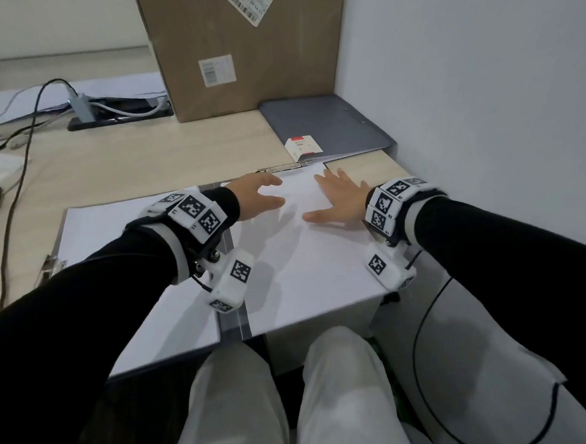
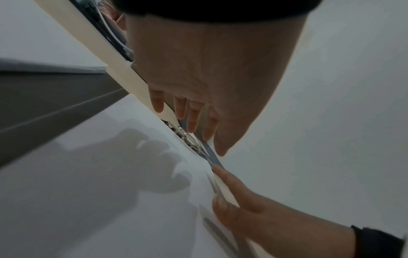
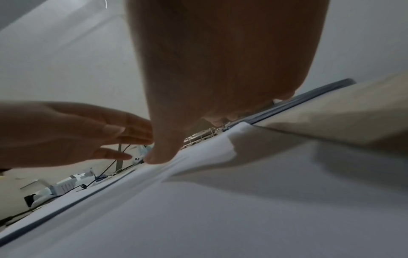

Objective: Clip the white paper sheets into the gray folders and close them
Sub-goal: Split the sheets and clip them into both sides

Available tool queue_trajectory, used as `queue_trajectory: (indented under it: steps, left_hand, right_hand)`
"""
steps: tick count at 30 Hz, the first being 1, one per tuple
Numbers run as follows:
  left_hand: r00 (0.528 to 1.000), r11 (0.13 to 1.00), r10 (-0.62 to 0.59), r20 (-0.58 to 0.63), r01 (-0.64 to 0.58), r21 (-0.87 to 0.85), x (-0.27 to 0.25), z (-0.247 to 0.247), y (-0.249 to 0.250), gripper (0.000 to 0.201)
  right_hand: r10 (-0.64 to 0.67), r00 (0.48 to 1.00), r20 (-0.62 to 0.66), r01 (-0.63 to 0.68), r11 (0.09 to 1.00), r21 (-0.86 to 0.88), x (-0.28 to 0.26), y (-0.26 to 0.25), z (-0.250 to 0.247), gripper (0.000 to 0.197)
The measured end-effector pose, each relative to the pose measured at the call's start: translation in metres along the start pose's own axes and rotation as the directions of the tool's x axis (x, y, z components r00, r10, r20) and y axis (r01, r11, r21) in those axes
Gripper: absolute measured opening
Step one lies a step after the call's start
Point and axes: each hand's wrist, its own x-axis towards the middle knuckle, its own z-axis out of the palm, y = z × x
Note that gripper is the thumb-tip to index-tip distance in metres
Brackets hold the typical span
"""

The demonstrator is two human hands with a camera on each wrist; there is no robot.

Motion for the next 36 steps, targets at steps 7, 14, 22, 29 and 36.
queue_trajectory:
  steps: [7, 14, 22, 29, 36]
  left_hand:
    - [1.0, 1.0, 0.021, -0.008, -0.021, -0.009, 0.049, 0.007, 0.008, 0.048]
    - [0.997, 0.999, 0.048, -0.054, -0.047, 0.021, 0.097, 0.012, 0.022, 0.051]
    - [1.0, 0.999, 0.01, -0.028, -0.008, 0.042, 0.126, 0.026, 0.021, 0.049]
    - [0.994, 0.996, -0.012, -0.109, 0.002, -0.087, 0.131, 0.02, 0.022, 0.047]
    - [0.955, 0.984, -0.077, -0.287, 0.027, -0.176, 0.117, -0.006, 0.009, 0.048]
  right_hand:
    - [0.003, 0.993, 0.117, 0.001, 0.999, -0.035, 0.021, 0.012, 0.02, 0.102]
    - [-0.016, 0.99, 0.137, 0.017, 1.0, -0.006, 0.03, 0.02, 0.025, 0.107]
    - [-0.016, 0.991, 0.133, 0.013, 1.0, 0.02, 0.027, 0.018, 0.024, 0.107]
    - [-0.002, 0.991, 0.134, 0.0, 1.0, 0.013, 0.028, 0.017, 0.023, 0.106]
    - [0.005, 0.989, 0.15, -0.006, 1.0, 0.007, 0.026, 0.017, 0.022, 0.105]
